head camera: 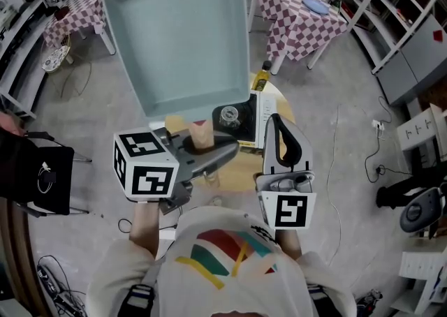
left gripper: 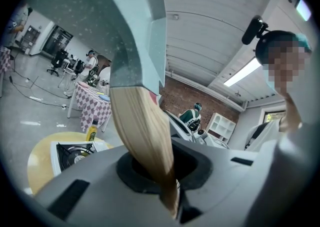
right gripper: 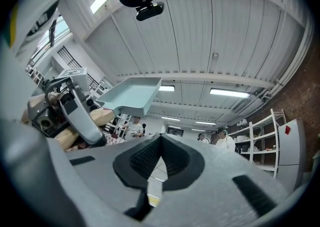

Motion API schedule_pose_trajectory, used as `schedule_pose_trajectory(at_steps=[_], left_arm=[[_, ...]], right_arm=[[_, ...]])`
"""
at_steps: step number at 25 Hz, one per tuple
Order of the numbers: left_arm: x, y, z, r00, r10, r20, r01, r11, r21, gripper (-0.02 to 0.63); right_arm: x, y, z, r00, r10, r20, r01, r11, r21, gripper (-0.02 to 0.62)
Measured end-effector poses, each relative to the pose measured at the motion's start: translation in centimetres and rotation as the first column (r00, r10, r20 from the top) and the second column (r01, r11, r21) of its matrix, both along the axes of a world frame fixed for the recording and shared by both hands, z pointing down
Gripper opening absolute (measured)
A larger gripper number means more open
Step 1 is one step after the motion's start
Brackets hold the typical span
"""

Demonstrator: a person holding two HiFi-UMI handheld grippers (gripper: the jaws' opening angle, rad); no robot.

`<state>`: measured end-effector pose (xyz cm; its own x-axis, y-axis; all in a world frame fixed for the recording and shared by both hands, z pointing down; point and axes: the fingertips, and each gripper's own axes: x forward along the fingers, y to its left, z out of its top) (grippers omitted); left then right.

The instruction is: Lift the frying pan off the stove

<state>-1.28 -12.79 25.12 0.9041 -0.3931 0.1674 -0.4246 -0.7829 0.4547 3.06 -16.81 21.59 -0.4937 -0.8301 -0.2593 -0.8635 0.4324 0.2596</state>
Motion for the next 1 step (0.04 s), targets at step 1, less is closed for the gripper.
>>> schedule_pose_trajectory(at_steps=[1], left_arm=[[0.02,0.01,0.0,1.0,0.004,-0.001,-0.004,1.0,0.001,0.018]], right_arm=[[-0.02,-0.04,-0.02,1.0,0.001,-0.001,-0.001,1.0,0.002,-0.003]])
